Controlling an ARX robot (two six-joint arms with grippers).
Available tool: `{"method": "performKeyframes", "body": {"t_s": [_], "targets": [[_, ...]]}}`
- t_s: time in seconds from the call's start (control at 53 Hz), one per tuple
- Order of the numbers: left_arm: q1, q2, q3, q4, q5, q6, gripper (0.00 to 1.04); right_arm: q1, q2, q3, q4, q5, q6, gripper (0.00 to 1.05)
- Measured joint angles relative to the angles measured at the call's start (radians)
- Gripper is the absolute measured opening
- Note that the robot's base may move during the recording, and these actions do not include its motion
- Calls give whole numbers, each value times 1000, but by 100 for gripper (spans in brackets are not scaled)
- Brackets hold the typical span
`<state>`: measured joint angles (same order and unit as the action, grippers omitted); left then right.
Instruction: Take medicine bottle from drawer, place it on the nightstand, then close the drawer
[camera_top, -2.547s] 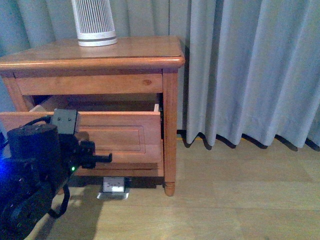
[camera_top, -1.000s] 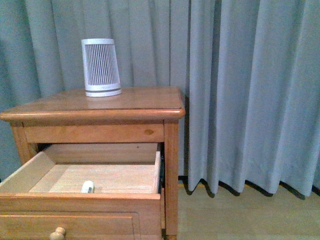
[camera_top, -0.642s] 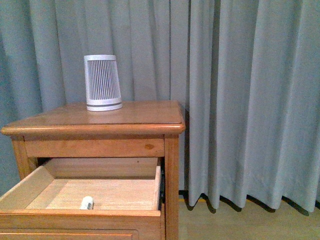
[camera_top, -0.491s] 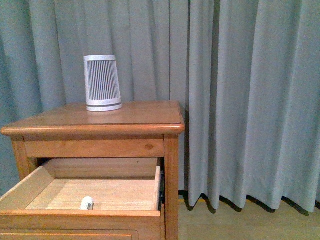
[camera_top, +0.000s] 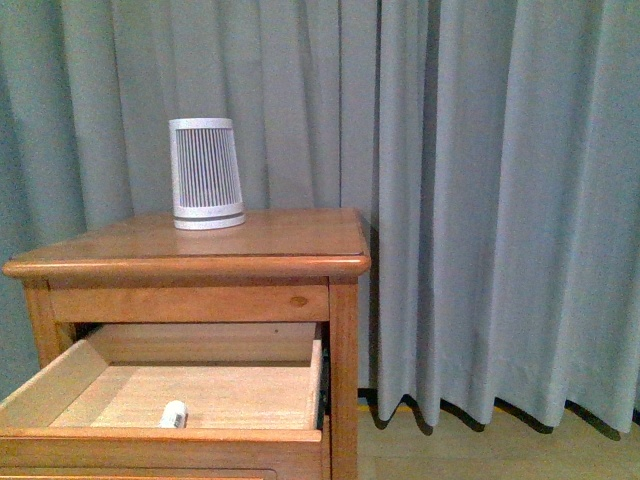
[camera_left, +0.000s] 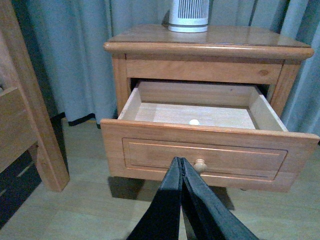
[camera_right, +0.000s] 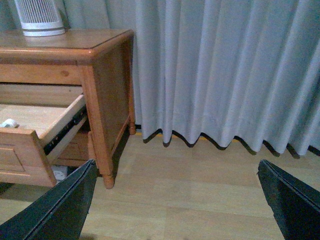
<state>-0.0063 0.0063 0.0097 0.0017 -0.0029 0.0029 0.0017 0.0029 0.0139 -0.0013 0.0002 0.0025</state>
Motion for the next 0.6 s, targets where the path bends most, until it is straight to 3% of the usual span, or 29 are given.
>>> {"method": "performKeyframes", "body": {"t_s": [0.226, 0.604], "targets": [[0, 0, 0, 0, 0, -1, 4, 0, 0, 0, 0, 0, 0, 98], [1, 0, 0, 0, 3, -1, 76, 0, 0, 0, 0, 3, 0, 98]]}}
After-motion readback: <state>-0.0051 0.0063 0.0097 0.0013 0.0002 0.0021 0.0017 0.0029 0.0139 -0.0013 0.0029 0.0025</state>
